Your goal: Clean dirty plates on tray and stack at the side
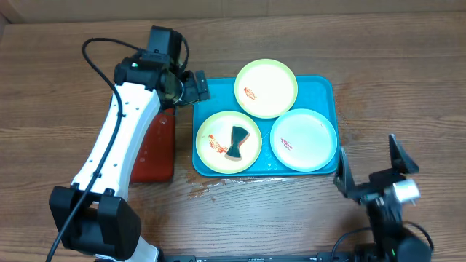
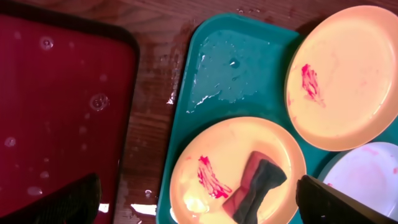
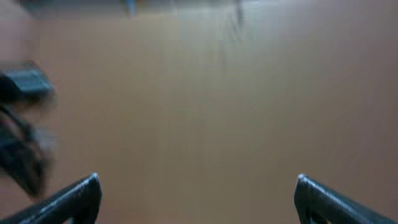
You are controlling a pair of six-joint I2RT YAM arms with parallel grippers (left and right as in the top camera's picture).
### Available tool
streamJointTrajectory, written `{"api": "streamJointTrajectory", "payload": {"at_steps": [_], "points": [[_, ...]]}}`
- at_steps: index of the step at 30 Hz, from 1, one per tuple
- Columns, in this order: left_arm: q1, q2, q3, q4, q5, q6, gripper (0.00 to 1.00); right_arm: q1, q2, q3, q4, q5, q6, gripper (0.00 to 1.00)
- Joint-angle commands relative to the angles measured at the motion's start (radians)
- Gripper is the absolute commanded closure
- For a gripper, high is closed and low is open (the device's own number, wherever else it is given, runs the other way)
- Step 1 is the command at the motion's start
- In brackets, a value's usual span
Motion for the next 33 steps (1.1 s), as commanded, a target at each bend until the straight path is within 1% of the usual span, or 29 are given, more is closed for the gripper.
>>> {"api": "streamJointTrajectory", "payload": {"at_steps": [1, 2, 5, 7, 8, 9, 11, 12, 13, 14, 15, 18, 19, 21, 22, 25, 27, 30, 31, 33], "points": [[-0.003, 0.009, -0.01, 0.002, 0.025, -0.013, 0.0, -0.002, 0.006, 0.066, 0.032, -0.111, 0.148, 0.0], [-0.003, 0.009, -0.01, 0.005, 0.025, -0.013, 0.0, -0.002, 0.025, 0.122, -0.042, -0.127, 0.148, 0.0], [-0.003, 0.009, -0.01, 0.015, 0.024, -0.013, 0.0, -0.002, 0.146, 0.348, -0.414, -0.139, 0.124, 0.0], [-0.003, 0.009, -0.01, 0.02, 0.025, -0.014, 0.0, -0.002, 0.315, 0.546, -0.713, -0.164, 0.069, 0.0], [-0.003, 0.009, -0.01, 0.022, 0.025, -0.013, 0.0, -0.002, 0.394, 0.623, -0.818, -0.182, 0.048, 0.0], [-0.003, 0.009, -0.01, 0.023, 0.025, -0.014, 0.0, -0.002, 0.51, 0.728, -0.946, -0.211, 0.025, 0.0], [-0.003, 0.009, -0.01, 0.023, 0.025, -0.014, 0.0, -0.002, 0.689, 0.872, -1.08, -0.263, 0.02, 0.0], [-0.003, 0.009, -0.01, 0.023, 0.025, -0.014, 0.0, -0.002, 0.782, 0.937, -1.124, -0.315, 0.033, 0.0], [-0.003, 0.009, -0.01, 0.023, 0.025, -0.014, 0.0, -0.002, 0.88, 1.001, -1.18, -0.395, 0.077, 0.0], [-0.003, 0.009, -0.01, 0.023, 0.025, -0.014, 0.0, -0.002, 0.933, 1.033, -1.211, -0.444, 0.106, 0.0], [-0.003, 0.009, -0.01, 0.023, 0.026, -0.014, 0.0, -0.002, 1.012, 1.076, -1.238, -0.532, 0.134, 0.0], [-0.003, 0.009, -0.01, 0.018, 0.026, -0.014, 0.0, 0.009, 1.204, 1.144, -1.169, -0.694, 0.133, 0.0], [-0.003, 0.009, -0.01, 0.016, 0.025, -0.013, 0.0, 0.023, 1.262, 1.166, -1.159, -0.694, 0.134, 0.04], [-0.003, 0.009, -0.01, 0.015, 0.024, -0.012, 0.0, 0.064, 1.355, 1.214, -1.182, -0.609, 0.146, 0.17], [-0.003, 0.009, -0.01, 0.015, 0.025, -0.008, 0.0, 0.095, 1.403, 1.249, -1.218, -0.527, 0.146, 0.2], [-0.003, 0.009, -0.01, 0.016, 0.025, -0.006, 0.0, 0.206, 1.545, 1.384, -1.385, -0.192, 0.143, 0.17], [-0.003, 0.009, -0.01, 0.02, 0.025, -0.006, 0.0, 0.279, 1.633, 1.463, -1.466, -0.019, 0.115, 0.17], [-0.003, 0.009, -0.01, 0.027, 0.025, -0.006, 0.0, 0.349, 1.72, 1.495, -1.469, 0.036, 0.014, 0.17], [-0.003, 0.009, -0.01, 0.028, 0.025, -0.006, 0.0, 0.368, 1.748, 1.495, -1.458, 0.036, -0.021, 0.2], [-0.003, 0.009, -0.01, 0.027, 0.025, -0.006, 0.0, 0.392, 1.794, 1.493, -1.443, 0.035, -0.041, 0.27]]}}
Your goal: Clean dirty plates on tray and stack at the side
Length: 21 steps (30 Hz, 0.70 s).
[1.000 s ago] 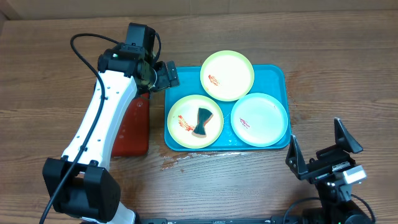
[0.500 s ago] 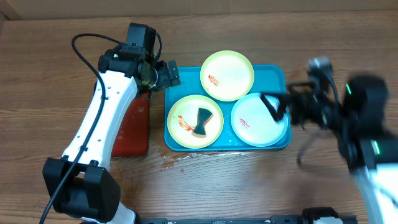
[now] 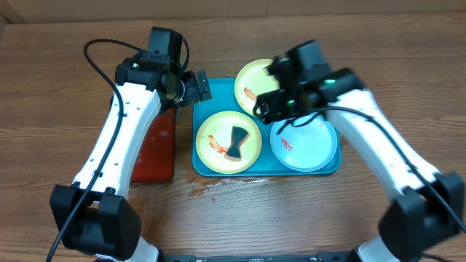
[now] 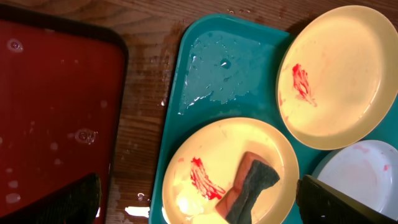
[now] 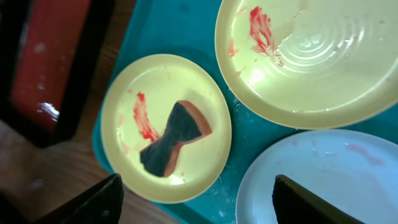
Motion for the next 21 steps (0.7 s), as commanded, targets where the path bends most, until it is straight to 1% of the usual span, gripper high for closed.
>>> {"api": "streamJointTrajectory", "payload": {"at_steps": [1, 3, 4, 5, 7, 8, 10, 13, 21], "points": [[-0.002, 0.008, -0.002, 0.001, 0.004, -0.006, 0.0, 0.032, 0.074, 0.016, 0.023, 0.107, -0.093, 0.35], [-0.002, 0.008, -0.002, -0.004, 0.004, -0.006, 0.0, 0.044, 0.128, 0.01, 0.049, 0.107, -0.129, 0.46], [-0.002, 0.008, -0.002, -0.005, 0.003, -0.006, 0.0, 0.046, 0.14, 0.01, 0.051, 0.107, -0.141, 0.47], [-0.002, 0.008, -0.002, -0.005, 0.004, -0.006, 0.0, 0.048, 0.188, 0.01, 0.06, 0.106, -0.167, 0.48], [-0.002, 0.008, -0.002, -0.005, 0.004, -0.006, 0.0, 0.048, 0.214, 0.01, 0.071, 0.106, -0.167, 0.48], [-0.002, 0.008, -0.002, -0.005, 0.004, -0.006, 0.0, 0.048, 0.227, 0.01, 0.076, 0.104, -0.172, 0.5], [-0.003, 0.008, -0.002, -0.005, 0.01, -0.006, 0.0, 0.049, 0.251, 0.01, 0.085, 0.067, -0.224, 0.52], [-0.003, 0.008, -0.002, -0.005, 0.011, -0.006, 0.0, 0.048, 0.274, 0.009, 0.095, 0.007, -0.291, 0.52], [-0.003, 0.008, -0.002, -0.014, 0.023, 0.016, 0.0, 0.048, 0.333, 0.006, 0.12, 0.009, -0.298, 0.52]]}}
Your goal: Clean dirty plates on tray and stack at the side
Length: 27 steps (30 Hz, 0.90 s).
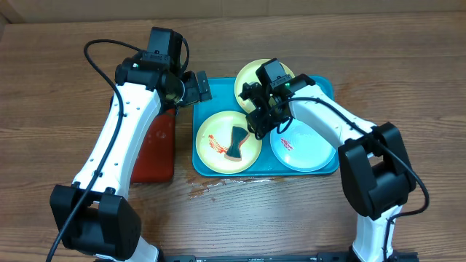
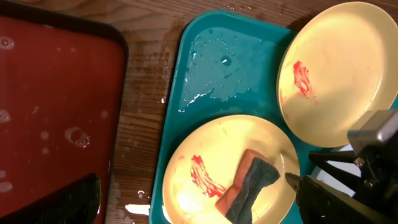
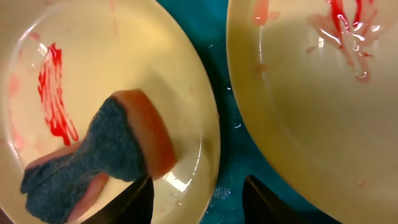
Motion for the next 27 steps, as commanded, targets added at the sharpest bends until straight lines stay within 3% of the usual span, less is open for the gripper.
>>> {"api": "streamJointTrajectory", "payload": {"at_steps": [1, 3, 7, 13, 21, 27], "points": [[-0.003, 0.008, -0.003, -0.005, 0.033, 0.029, 0.0, 0.003, 0.037, 0.003, 0.019, -0.018, -0.025, 0.52], [-0.003, 0.008, -0.004, -0.004, 0.059, 0.053, 0.0, 0.003, 0.038, 0.003, 0.03, -0.018, -0.025, 0.53], [-0.017, 0.008, -0.008, -0.019, 0.062, 0.053, 0.14, 0.003, 0.039, 0.002, 0.067, -0.017, -0.025, 0.56], [-0.074, 0.008, -0.078, -0.012, 0.132, 0.078, 0.16, 0.002, 0.047, 0.002, 0.091, 0.0, -0.025, 0.63], [-0.14, 0.008, -0.219, 0.132, 0.152, 0.113, 0.3, 0.002, 0.05, 0.002, 0.082, 0.0, -0.013, 0.84], [-0.161, 0.008, -0.312, 0.263, 0.158, 0.114, 0.33, 0.002, 0.05, -0.001, 0.068, 0.0, -0.013, 0.86]]}}
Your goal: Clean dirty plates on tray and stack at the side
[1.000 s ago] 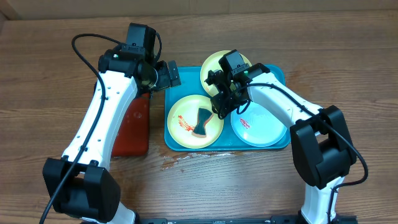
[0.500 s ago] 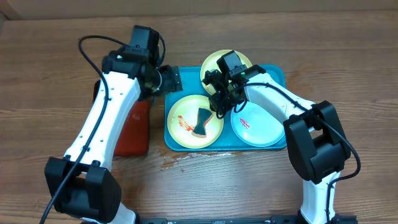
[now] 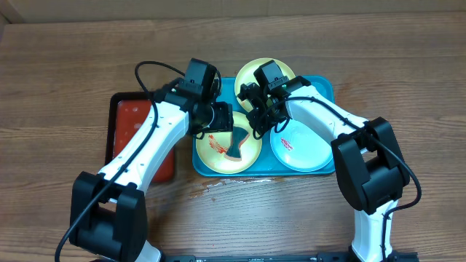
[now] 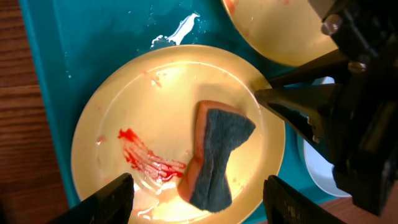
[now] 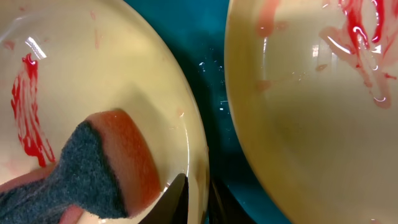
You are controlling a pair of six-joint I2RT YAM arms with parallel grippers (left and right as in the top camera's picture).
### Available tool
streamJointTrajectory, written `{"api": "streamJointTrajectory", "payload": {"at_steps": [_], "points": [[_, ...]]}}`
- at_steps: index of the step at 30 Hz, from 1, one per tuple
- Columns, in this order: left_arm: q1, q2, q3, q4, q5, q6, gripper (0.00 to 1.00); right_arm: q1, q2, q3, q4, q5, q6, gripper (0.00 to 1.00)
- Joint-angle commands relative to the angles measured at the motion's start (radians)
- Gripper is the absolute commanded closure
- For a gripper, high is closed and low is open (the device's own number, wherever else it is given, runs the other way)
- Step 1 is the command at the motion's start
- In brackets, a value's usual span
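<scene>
A teal tray (image 3: 324,91) holds three plates. On the near-left yellow plate (image 3: 211,149) lie a red smear (image 4: 146,158) and an orange-and-grey sponge (image 4: 217,155). My right gripper (image 5: 198,202) is shut on this plate's right rim (image 5: 202,155). My left gripper (image 4: 205,202) hangs open just above the sponge, one finger on each side of it. The far yellow plate (image 5: 311,93) has red smears and is partly hidden under my right arm in the overhead view. A pale plate (image 3: 302,145) lies at the near right.
A dark red tray (image 3: 131,120) lies on the wooden table left of the teal tray, wet with drops. Water is pooled on the teal tray's far-left corner (image 4: 174,31) and on the table by its front edge (image 3: 211,185).
My left gripper has moved from the gap between the two trays to low over the sponge plate. My right gripper has shut on that plate's right rim.
First my right arm was parked off the tray at the front right, while the left hovered open by the tray's far-left corner. Then the right arm stood open above the plates, then low astride the sponge plate's rim. Now it grips the rim, with the left over the sponge.
</scene>
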Motion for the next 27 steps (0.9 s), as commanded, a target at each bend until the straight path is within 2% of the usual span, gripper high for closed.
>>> {"api": "streamJointTrajectory", "payload": {"at_steps": [1, 6, 9, 15, 19, 24, 27], "points": [[-0.015, 0.008, -0.057, 0.055, 0.019, 0.024, 0.33, 0.002, 0.005, -0.001, 0.004, -0.002, 0.005, 0.86], [-0.04, 0.009, -0.12, 0.137, 0.027, 0.03, 0.33, 0.002, 0.005, -0.001, 0.011, -0.002, 0.019, 0.84], [-0.057, 0.009, -0.127, 0.152, 0.027, 0.03, 0.33, 0.002, 0.007, -0.001, 0.013, -0.002, 0.019, 0.8], [-0.088, 0.025, -0.132, 0.178, 0.026, 0.004, 0.34, 0.002, 0.036, -0.001, 0.01, -0.002, 0.021, 0.8], [-0.094, 0.063, -0.132, 0.198, 0.024, 0.003, 0.35, 0.002, 0.051, -0.001, 0.012, -0.001, 0.023, 0.82], [-0.094, 0.116, -0.132, 0.198, 0.027, 0.0, 0.44, 0.002, 0.051, -0.001, 0.011, -0.002, 0.024, 0.93], [-0.094, 0.125, -0.132, 0.201, 0.035, 0.0, 0.46, 0.002, 0.051, -0.001, 0.02, -0.002, 0.047, 0.94]]}}
